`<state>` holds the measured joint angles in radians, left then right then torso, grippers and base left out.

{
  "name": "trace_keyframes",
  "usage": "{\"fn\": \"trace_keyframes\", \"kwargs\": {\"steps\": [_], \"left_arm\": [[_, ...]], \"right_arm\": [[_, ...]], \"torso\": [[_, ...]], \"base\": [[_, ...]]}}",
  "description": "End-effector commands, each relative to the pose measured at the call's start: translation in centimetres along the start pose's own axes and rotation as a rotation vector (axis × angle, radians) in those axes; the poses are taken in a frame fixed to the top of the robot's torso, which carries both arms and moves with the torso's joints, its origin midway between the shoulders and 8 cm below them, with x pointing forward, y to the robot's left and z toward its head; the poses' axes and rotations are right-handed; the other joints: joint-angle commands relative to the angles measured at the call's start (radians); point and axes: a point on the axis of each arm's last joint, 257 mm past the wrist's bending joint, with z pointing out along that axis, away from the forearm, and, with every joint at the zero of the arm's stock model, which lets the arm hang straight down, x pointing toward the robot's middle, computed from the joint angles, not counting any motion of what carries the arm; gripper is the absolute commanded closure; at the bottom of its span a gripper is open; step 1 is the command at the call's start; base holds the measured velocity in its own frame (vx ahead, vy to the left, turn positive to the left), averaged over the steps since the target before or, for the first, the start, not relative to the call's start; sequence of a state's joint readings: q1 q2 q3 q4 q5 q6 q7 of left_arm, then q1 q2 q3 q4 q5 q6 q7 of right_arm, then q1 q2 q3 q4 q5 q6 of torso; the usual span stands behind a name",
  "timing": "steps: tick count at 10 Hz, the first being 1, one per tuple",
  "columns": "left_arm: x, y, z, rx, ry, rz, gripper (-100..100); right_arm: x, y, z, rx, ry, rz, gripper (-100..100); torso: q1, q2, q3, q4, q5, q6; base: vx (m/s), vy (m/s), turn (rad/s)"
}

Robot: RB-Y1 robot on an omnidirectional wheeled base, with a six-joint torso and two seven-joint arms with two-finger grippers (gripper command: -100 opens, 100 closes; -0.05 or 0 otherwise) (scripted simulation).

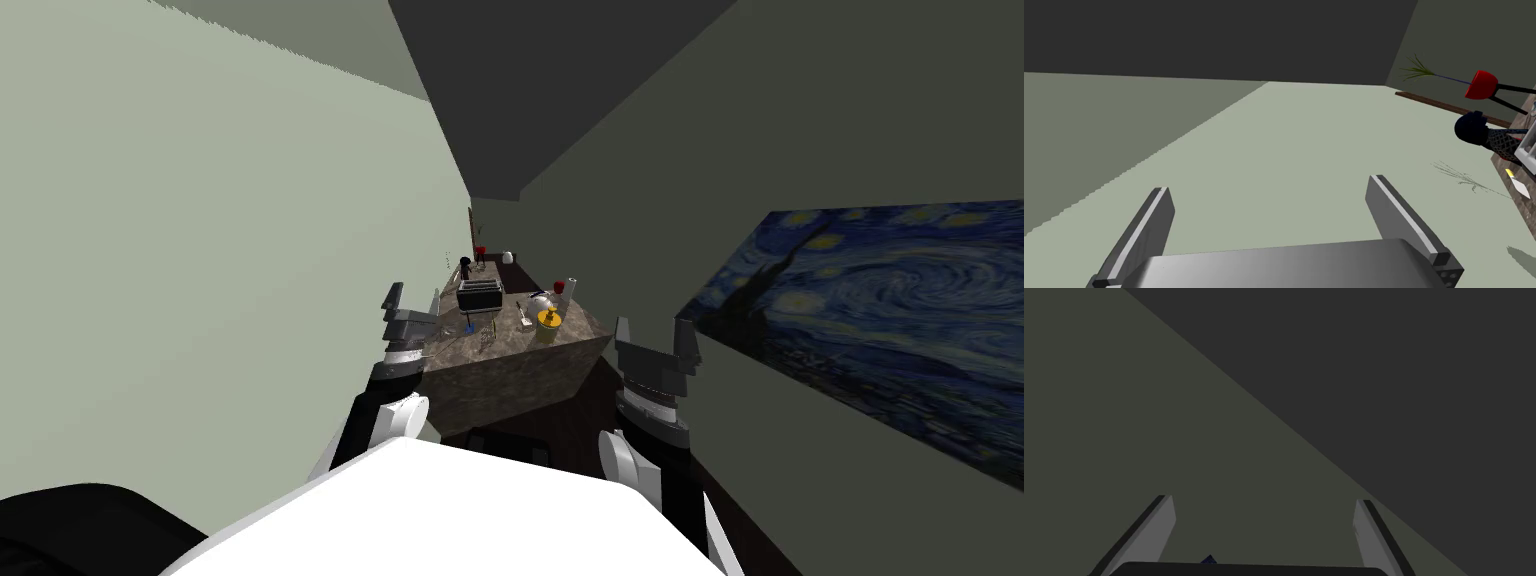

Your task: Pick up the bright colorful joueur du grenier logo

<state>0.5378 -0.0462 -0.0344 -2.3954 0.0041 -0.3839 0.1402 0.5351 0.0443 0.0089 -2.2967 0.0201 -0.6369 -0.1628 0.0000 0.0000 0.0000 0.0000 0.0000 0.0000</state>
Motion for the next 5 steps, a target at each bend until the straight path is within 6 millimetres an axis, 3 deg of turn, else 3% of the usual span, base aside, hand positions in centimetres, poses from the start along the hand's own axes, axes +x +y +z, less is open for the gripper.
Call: {"fn": "trace_keyframes", "kwargs": {"steps": [1,5], "left_arm": [[-0.1,1.1,-0.7,-0.038,0.027,0.027,-100],[-1.2,4.7,-3.7,-0.171,0.081,0.099,-100]], "right_arm": [[0.0,0.0,0.0,0.0,0.0,0.0,0],[0.0,0.0,0.0,0.0,0.0,0.0,0]], "torso": [[0.0,0.0,0.0,0.0,0.0,0.0],[-0.007,-0.002,-0.001,0.0,-0.002,0.0]], "base": [[0.009,-0.049,-0.06],[0.031,-0.103,-0.073]]}}
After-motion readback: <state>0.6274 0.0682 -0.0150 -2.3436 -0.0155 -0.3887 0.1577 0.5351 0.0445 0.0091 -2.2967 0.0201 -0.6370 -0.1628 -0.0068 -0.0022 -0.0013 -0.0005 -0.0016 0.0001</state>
